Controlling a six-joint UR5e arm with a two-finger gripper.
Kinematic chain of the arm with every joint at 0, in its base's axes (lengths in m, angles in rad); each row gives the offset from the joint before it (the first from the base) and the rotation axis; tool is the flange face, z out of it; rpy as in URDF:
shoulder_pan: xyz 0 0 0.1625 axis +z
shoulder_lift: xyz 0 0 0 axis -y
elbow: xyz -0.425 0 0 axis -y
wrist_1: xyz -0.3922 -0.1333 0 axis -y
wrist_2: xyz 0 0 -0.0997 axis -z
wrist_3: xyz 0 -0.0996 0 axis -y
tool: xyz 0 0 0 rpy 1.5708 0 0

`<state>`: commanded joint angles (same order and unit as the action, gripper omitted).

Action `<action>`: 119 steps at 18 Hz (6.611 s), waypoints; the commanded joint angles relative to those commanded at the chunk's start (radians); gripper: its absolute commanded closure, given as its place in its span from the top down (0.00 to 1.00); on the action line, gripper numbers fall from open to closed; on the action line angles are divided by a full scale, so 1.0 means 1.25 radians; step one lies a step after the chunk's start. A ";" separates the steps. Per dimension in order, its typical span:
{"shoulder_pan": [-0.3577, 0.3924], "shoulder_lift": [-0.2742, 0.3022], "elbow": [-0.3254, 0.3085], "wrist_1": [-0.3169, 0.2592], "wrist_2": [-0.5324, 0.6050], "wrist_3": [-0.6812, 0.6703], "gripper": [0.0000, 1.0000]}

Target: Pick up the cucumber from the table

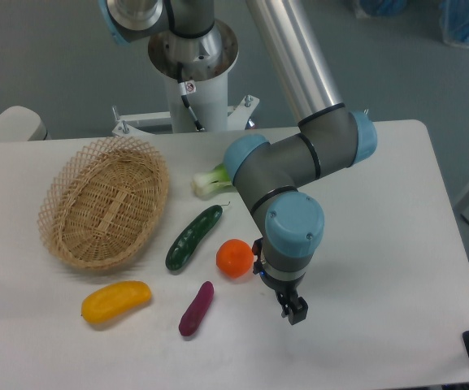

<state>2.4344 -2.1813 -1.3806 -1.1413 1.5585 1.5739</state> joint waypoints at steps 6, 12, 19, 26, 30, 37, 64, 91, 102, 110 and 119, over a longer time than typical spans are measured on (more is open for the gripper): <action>0.000 0.000 0.001 0.000 0.001 0.006 1.00; -0.009 0.004 -0.006 0.000 0.001 -0.004 1.00; -0.039 0.022 -0.031 -0.006 -0.001 -0.004 1.00; -0.097 0.061 -0.085 -0.011 -0.009 -0.069 1.00; -0.114 0.097 -0.139 -0.010 -0.007 -0.097 1.00; -0.135 0.129 -0.217 -0.005 -0.007 -0.271 1.00; -0.172 0.097 -0.264 -0.004 0.001 -0.391 0.70; -0.106 0.020 0.050 -0.308 -0.001 -0.443 0.18; -0.063 -0.037 0.139 -0.200 -0.032 -0.347 0.15; -0.044 -0.050 0.140 -0.161 -0.031 -0.282 0.18; -0.043 -0.049 0.135 -0.158 -0.032 -0.203 0.15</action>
<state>2.3807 -2.2427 -1.2118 -1.3392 1.5186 1.3206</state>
